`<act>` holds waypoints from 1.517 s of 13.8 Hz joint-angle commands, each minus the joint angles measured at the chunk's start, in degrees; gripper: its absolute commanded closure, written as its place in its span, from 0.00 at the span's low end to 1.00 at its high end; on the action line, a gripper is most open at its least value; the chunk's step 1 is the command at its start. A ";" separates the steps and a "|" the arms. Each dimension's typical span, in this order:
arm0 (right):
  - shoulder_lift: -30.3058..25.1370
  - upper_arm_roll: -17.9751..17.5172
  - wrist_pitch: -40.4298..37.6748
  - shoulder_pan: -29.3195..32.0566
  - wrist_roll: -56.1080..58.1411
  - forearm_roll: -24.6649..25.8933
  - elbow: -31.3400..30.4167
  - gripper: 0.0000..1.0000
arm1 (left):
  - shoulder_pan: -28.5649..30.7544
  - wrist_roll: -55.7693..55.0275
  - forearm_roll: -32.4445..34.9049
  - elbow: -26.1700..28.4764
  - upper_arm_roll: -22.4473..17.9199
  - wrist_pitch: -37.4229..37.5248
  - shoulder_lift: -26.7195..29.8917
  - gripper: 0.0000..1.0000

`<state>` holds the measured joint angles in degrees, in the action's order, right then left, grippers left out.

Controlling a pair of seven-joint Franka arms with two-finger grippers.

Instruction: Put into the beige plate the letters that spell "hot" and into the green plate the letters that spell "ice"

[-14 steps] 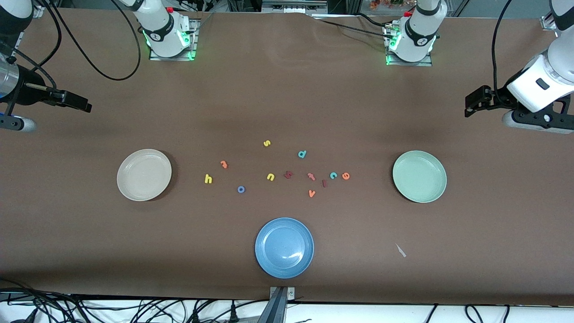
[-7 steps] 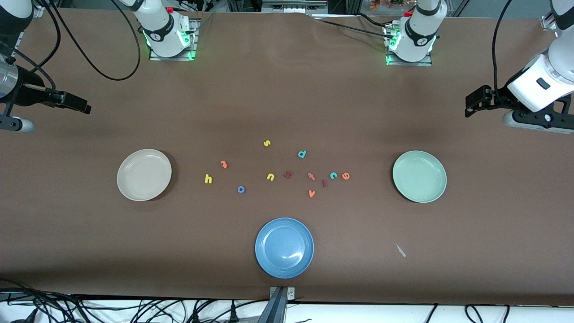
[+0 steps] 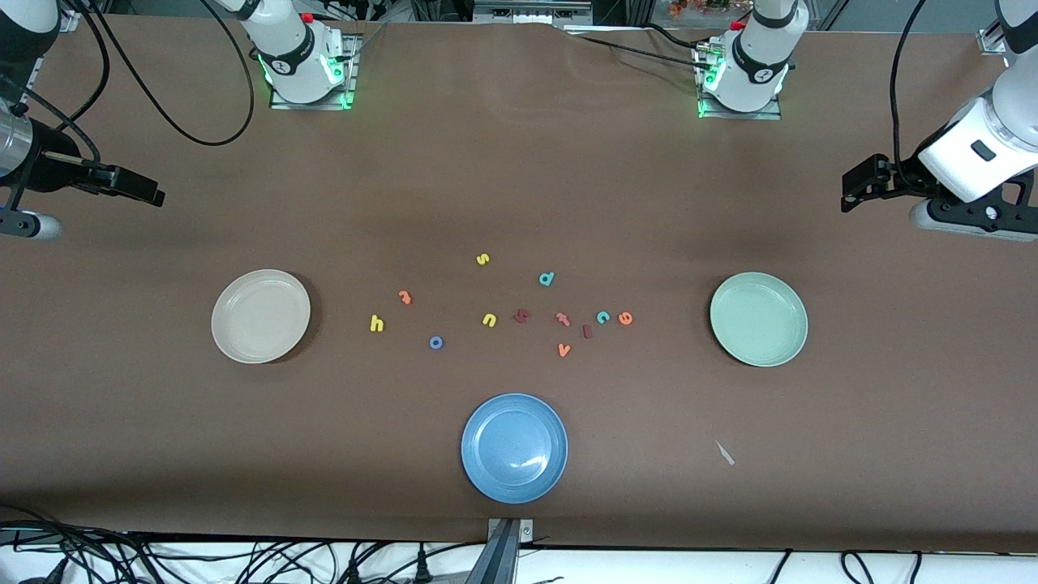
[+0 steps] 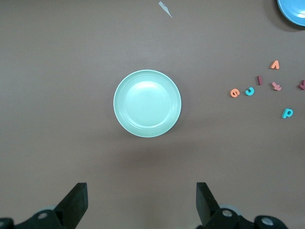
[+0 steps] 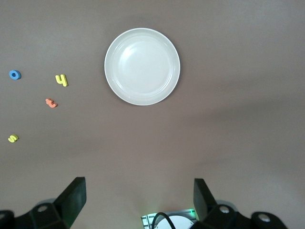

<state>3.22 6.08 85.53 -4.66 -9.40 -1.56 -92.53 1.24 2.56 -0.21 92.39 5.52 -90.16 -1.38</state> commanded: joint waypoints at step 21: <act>31.13 -3.44 35.57 -13.97 -10.99 -7.14 1.13 0.00 | -11.06 9.92 -4.63 -1.34 5.03 -10.71 -21.71 0.00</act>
<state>31.61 2.30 118.46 -18.17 -19.51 -7.99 -92.72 -6.54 11.07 -4.75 92.57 10.35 -97.45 -18.88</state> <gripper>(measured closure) 0.000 0.000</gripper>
